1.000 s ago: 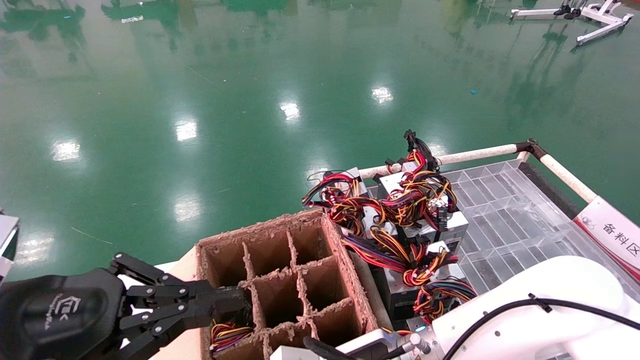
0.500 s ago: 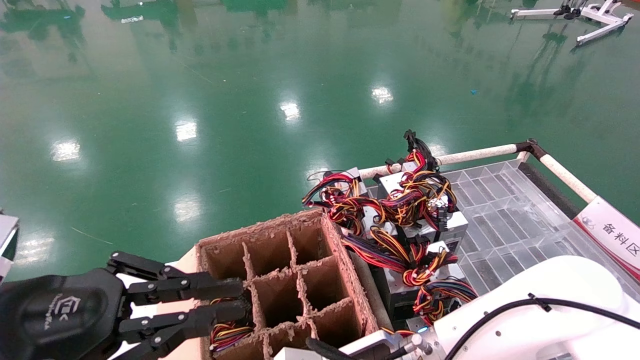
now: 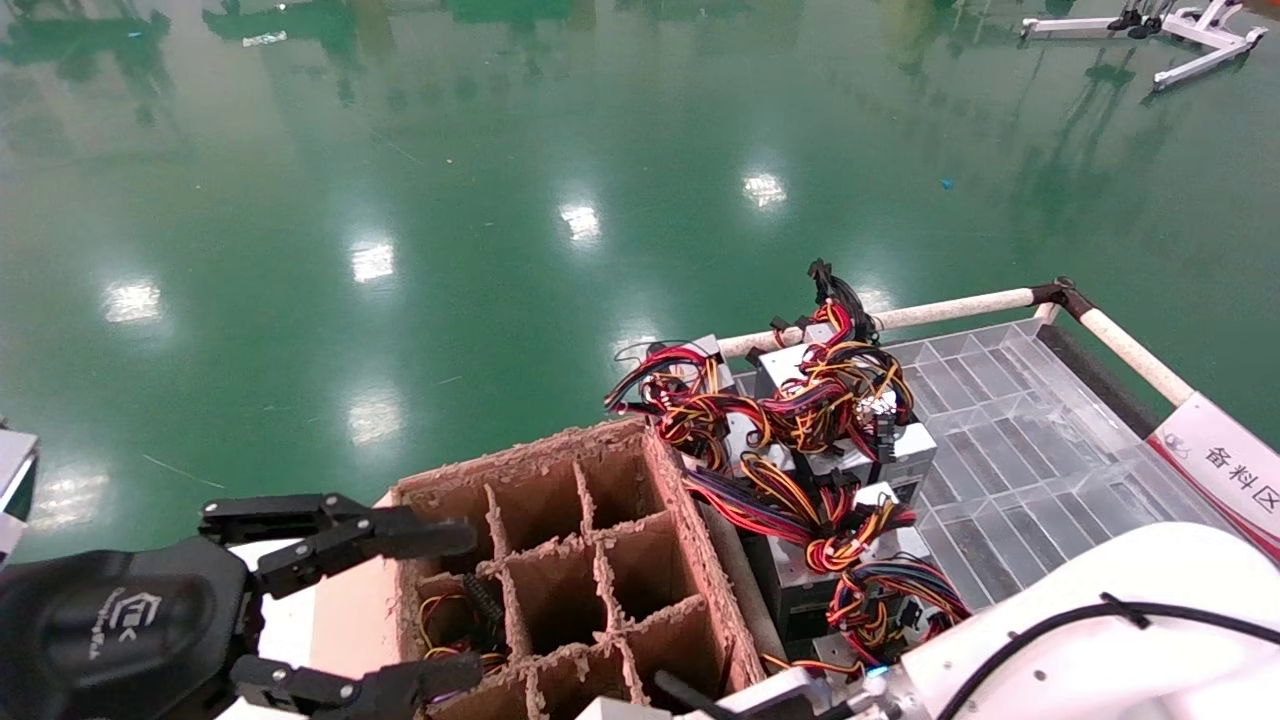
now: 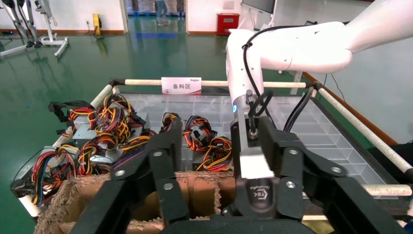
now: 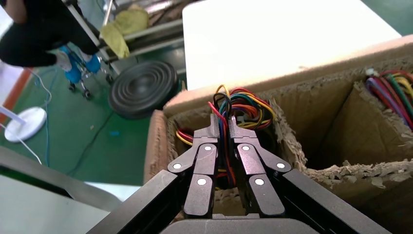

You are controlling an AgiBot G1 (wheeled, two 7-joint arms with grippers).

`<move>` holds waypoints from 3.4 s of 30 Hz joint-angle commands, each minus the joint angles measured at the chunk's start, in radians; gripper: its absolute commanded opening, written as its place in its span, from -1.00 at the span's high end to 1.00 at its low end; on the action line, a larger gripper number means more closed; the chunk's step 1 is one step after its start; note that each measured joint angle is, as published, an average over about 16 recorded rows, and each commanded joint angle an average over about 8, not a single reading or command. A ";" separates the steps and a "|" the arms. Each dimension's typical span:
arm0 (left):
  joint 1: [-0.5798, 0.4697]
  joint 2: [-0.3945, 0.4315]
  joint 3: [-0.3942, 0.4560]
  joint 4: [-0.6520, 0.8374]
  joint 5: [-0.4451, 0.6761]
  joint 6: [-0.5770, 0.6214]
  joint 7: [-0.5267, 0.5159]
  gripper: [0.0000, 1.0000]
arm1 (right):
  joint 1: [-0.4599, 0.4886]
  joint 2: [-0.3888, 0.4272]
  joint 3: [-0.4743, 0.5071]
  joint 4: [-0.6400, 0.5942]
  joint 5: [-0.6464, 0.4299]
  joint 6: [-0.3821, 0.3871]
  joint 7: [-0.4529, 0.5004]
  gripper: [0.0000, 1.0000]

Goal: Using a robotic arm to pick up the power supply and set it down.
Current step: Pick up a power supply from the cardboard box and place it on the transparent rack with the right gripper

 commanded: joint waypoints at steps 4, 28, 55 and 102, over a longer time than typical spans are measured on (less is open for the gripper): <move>0.000 0.000 0.000 0.000 0.000 0.000 0.000 -1.00 | -0.013 0.049 0.043 -0.007 0.102 -0.022 -0.002 1.00; 0.000 0.000 0.000 0.000 0.000 0.000 0.000 -1.00 | 0.288 0.455 0.178 -0.097 0.477 -0.031 -0.059 1.00; 0.000 0.000 0.000 0.000 0.000 0.000 0.000 -1.00 | 0.669 0.569 -0.114 -0.477 -0.016 -0.040 -0.369 1.00; 0.000 0.000 0.000 0.000 0.000 0.000 0.000 -1.00 | 0.765 0.347 -0.325 -0.879 -0.122 0.093 -0.616 1.00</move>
